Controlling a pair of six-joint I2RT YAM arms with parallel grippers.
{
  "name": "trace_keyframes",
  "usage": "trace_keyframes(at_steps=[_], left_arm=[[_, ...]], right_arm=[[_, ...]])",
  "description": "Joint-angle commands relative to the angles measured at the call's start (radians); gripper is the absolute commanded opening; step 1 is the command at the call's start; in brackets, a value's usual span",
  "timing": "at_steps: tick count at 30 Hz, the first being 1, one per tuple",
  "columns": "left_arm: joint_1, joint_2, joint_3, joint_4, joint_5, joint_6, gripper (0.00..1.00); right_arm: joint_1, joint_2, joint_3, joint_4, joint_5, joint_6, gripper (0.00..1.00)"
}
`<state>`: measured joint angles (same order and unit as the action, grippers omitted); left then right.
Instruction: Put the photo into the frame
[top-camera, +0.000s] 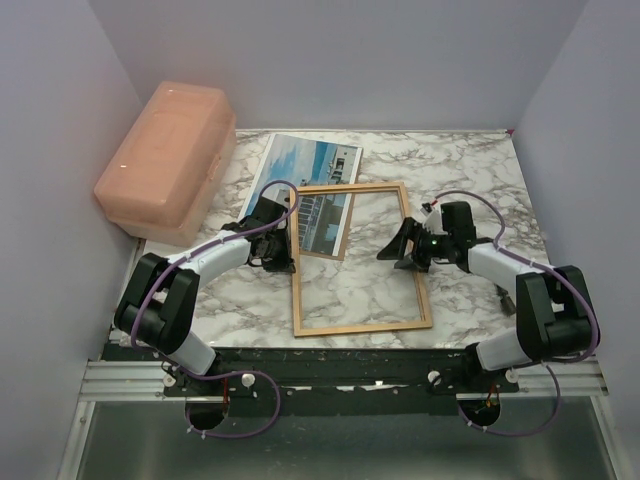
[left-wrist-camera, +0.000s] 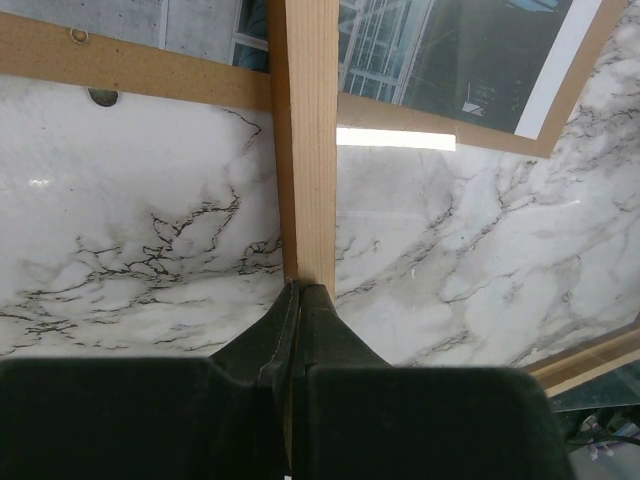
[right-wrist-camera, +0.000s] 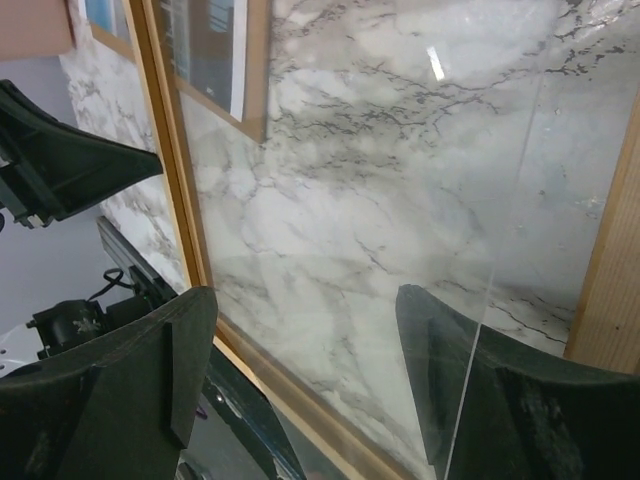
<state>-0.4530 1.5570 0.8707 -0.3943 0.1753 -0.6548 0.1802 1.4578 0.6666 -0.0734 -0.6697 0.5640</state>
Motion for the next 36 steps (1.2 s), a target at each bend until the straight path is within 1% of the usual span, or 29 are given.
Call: trace_keyframes(at_steps=[1, 3, 4, 6, 7, 9, 10, 17, 21, 28, 32, 36], left_arm=[[-0.013, 0.08, -0.055, -0.075, -0.062, 0.035, 0.0], [-0.013, 0.082, -0.054, -0.075, -0.063, 0.035, 0.0], [-0.015, 0.082, -0.053, -0.076, -0.063, 0.035, 0.0], [-0.015, 0.082, -0.052, -0.078, -0.063, 0.035, 0.0], [-0.015, 0.084, -0.051, -0.078, -0.064, 0.035, 0.0], [-0.015, 0.084, -0.051, -0.078, -0.064, 0.035, 0.0], [-0.016, 0.084, -0.051, -0.078, -0.063, 0.035, 0.0], [-0.018, 0.085, -0.05, -0.079, -0.065, 0.037, 0.0], [-0.019, 0.086, -0.048, -0.081, -0.065, 0.037, 0.0], [-0.019, 0.089, -0.046, -0.081, -0.068, 0.038, 0.0], [-0.021, 0.09, -0.045, -0.082, -0.068, 0.038, 0.0], [-0.022, 0.092, -0.043, -0.083, -0.069, 0.038, 0.0]], right_arm=[[0.005, 0.013, 0.006, 0.023, -0.02, -0.003, 0.8], [0.005, 0.008, -0.008, 0.062, -0.047, 0.016, 0.78], [0.005, 0.002, -0.014, 0.1, -0.061, 0.022, 0.74], [0.005, -0.021, -0.031, 0.147, -0.083, 0.045, 0.53], [0.005, -0.053, -0.05, 0.204, -0.107, 0.063, 0.38], [0.005, -0.063, -0.055, 0.228, -0.121, 0.064, 0.28], [0.005, -0.067, -0.059, 0.237, -0.123, 0.065, 0.26], [0.005, -0.056, -0.075, 0.303, -0.124, 0.099, 0.14], [0.005, -0.052, -0.094, 0.366, -0.133, 0.134, 0.1], [0.005, -0.127, -0.139, 0.41, -0.11, 0.138, 0.01], [0.005, -0.15, -0.169, 0.454, -0.1, 0.147, 0.01], [0.005, -0.115, -0.173, 0.458, -0.088, 0.155, 0.01]])
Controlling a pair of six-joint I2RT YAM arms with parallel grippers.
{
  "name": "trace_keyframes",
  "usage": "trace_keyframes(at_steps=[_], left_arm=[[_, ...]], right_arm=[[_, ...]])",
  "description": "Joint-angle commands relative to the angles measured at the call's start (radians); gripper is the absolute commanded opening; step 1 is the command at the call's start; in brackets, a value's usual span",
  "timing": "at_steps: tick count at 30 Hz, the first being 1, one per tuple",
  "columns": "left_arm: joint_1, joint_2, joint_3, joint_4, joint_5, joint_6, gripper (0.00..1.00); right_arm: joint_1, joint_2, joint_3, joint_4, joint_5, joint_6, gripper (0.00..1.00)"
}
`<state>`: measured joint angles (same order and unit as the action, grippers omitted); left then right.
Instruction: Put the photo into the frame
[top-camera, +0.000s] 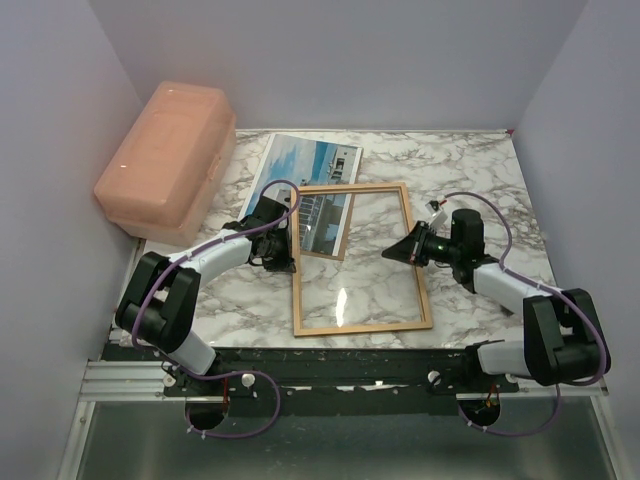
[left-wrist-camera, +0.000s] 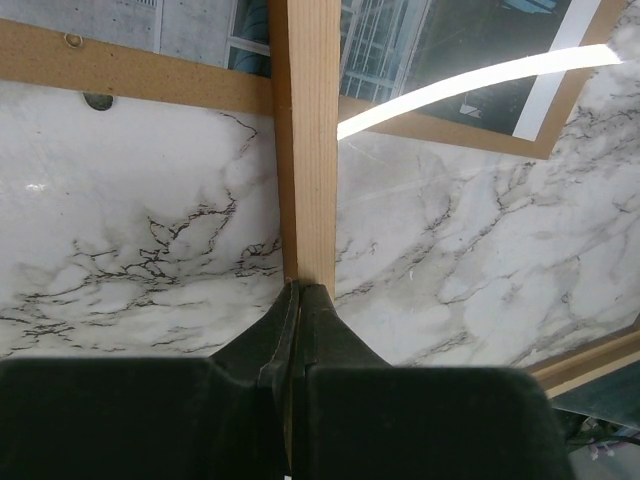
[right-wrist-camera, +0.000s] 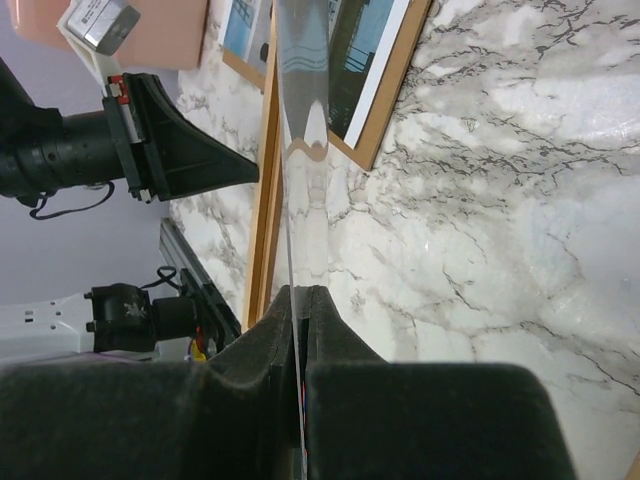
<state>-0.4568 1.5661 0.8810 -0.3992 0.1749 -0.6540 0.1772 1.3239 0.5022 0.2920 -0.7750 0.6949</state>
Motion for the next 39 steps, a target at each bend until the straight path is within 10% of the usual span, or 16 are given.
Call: trace_keyframes(at_steps=[1, 15, 24, 39], left_arm=[[-0.018, 0.083, -0.052, -0.079, -0.069, 0.037, 0.0], [-0.022, 0.087, -0.048, -0.082, -0.072, 0.039, 0.0], [-0.023, 0.088, -0.048, -0.085, -0.077, 0.037, 0.0], [-0.031, 0.093, -0.043, -0.09, -0.084, 0.037, 0.0]], right_arm=[[0.008, 0.03, -0.009, 0.093, 0.019, 0.029, 0.01], [0.008, 0.083, -0.015, 0.037, 0.06, 0.029, 0.11], [0.008, 0.114, 0.052, -0.115, 0.122, -0.046, 0.7], [0.016, 0.14, 0.146, -0.376, 0.281, -0.149, 0.94]])
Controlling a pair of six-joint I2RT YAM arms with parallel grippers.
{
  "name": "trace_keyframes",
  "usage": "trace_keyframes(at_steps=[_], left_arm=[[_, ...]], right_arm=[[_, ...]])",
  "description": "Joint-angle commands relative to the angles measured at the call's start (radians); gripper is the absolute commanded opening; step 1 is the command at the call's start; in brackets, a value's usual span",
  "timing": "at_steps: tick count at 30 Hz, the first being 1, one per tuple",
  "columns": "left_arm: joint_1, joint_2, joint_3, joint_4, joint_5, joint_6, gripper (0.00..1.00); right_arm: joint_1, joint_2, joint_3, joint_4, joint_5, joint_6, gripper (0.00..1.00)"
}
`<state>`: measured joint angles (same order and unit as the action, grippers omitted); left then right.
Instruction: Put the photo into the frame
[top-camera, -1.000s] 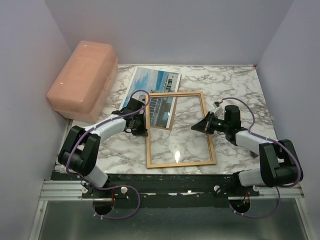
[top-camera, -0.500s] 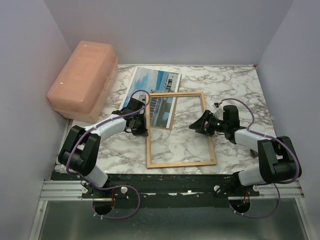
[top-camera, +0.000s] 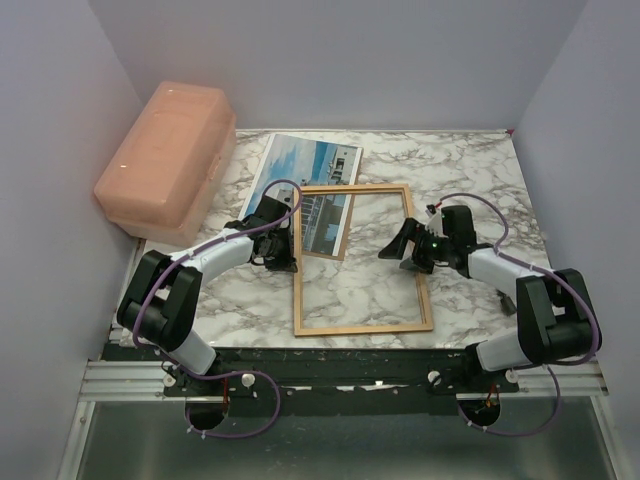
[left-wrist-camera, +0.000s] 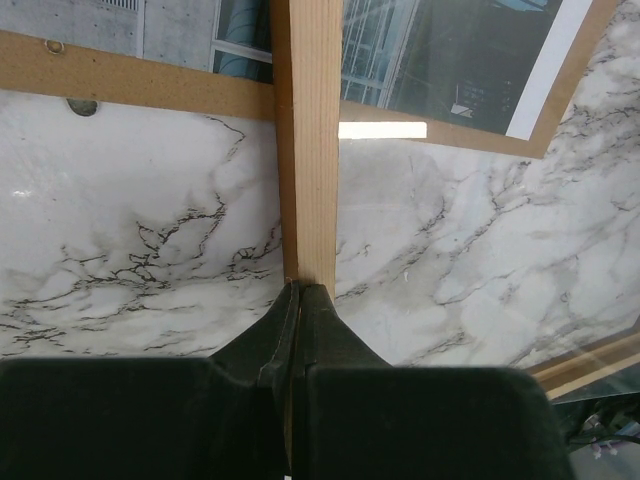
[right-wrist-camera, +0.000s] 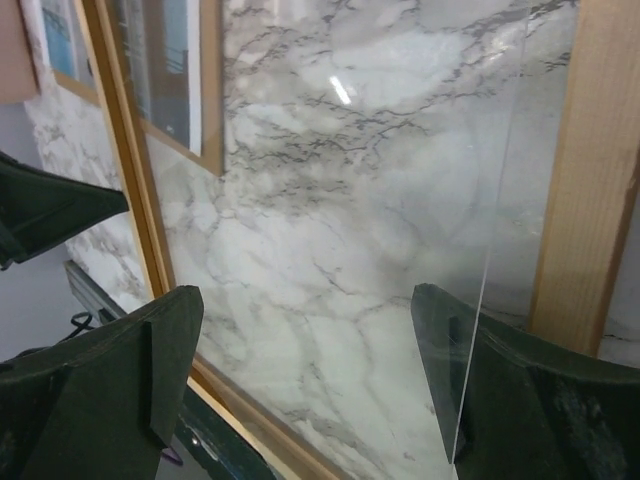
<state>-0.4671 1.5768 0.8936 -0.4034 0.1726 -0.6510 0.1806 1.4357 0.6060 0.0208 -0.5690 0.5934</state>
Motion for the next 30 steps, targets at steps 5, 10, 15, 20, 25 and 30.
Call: trace_keyframes(at_steps=[5, 10, 15, 20, 25, 30], left_arm=[[-0.022, 0.084, -0.054, -0.087, -0.084, 0.034, 0.0], [-0.023, 0.087, -0.051, -0.091, -0.087, 0.034, 0.0], [-0.025, 0.088, -0.05, -0.091, -0.09, 0.034, 0.0], [-0.026, 0.089, -0.048, -0.094, -0.091, 0.034, 0.0], [-0.027, 0.089, -0.048, -0.095, -0.094, 0.033, 0.0], [-0.029, 0.089, -0.05, -0.095, -0.096, 0.031, 0.0]], right_arm=[[0.031, 0.03, 0.07, -0.182, 0.151, -0.071, 1.0], [0.051, 0.01, 0.105, -0.261, 0.235, -0.091, 1.0], [0.065, -0.008, 0.139, -0.335, 0.301, -0.107, 1.0], [0.067, -0.01, 0.168, -0.403, 0.354, -0.121, 1.0], [0.069, -0.016, 0.184, -0.449, 0.398, -0.132, 1.0], [0.069, -0.031, 0.19, -0.477, 0.423, -0.138, 1.0]])
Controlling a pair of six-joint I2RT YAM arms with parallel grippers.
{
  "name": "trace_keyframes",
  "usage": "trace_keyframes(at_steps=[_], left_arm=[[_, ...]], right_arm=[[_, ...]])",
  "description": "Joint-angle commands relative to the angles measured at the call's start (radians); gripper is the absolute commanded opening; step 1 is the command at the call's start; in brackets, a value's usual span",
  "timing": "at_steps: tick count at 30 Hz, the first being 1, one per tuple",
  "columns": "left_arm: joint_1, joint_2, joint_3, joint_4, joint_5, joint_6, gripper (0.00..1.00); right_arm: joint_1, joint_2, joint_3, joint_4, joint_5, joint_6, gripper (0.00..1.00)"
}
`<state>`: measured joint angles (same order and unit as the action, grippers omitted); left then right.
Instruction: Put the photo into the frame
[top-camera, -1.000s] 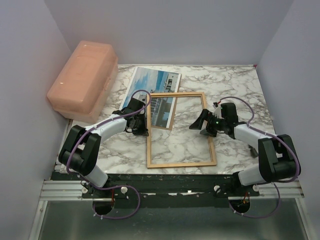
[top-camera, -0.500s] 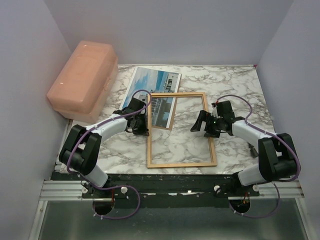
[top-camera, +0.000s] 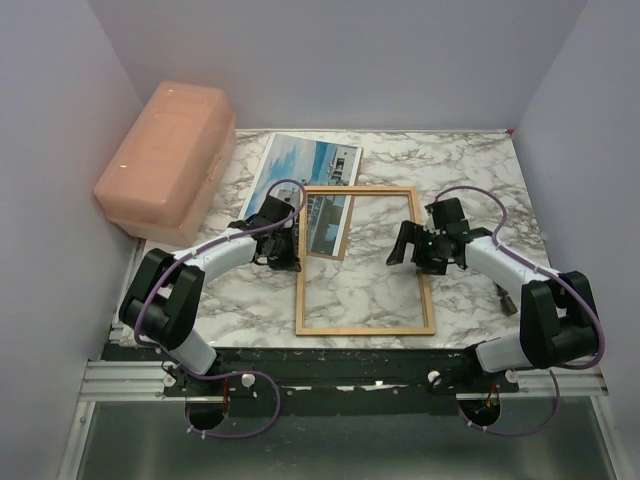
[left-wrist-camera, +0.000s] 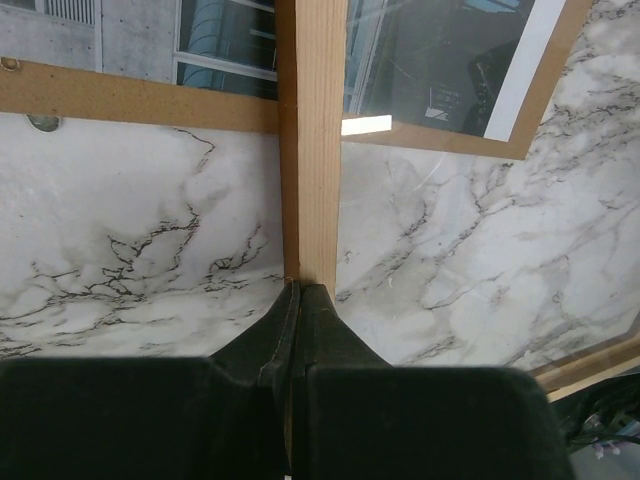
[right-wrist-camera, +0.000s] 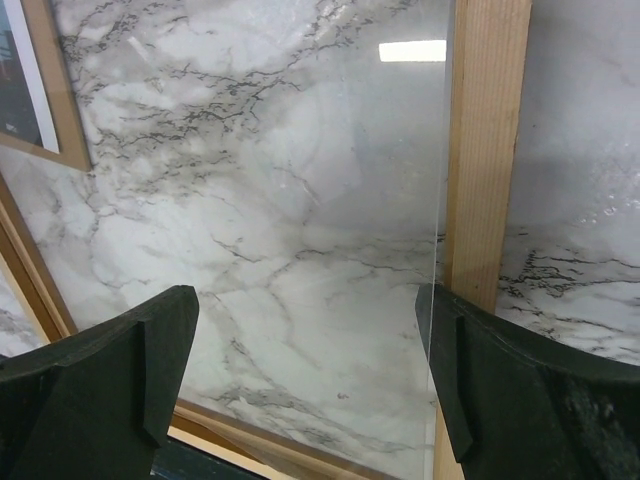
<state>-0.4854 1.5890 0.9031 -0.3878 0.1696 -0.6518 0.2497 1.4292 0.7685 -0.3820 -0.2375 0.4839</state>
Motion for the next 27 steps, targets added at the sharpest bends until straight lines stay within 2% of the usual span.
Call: trace_keyframes(at_steps=[1, 21, 27], left_arm=[[-0.011, 0.075, -0.059, -0.111, -0.093, 0.032, 0.0], [-0.015, 0.075, -0.054, -0.115, -0.093, 0.029, 0.0], [-0.017, 0.042, -0.061, -0.068, -0.02, 0.034, 0.02]], right_arm=[[0.0, -0.026, 0.03, -0.084, 0.101, -0.029, 1.0], [0.0, -0.085, 0.055, -0.131, 0.232, 0.021, 1.0], [-0.003, -0.04, 0.021, -0.1, 0.212, 0.052, 1.0]])
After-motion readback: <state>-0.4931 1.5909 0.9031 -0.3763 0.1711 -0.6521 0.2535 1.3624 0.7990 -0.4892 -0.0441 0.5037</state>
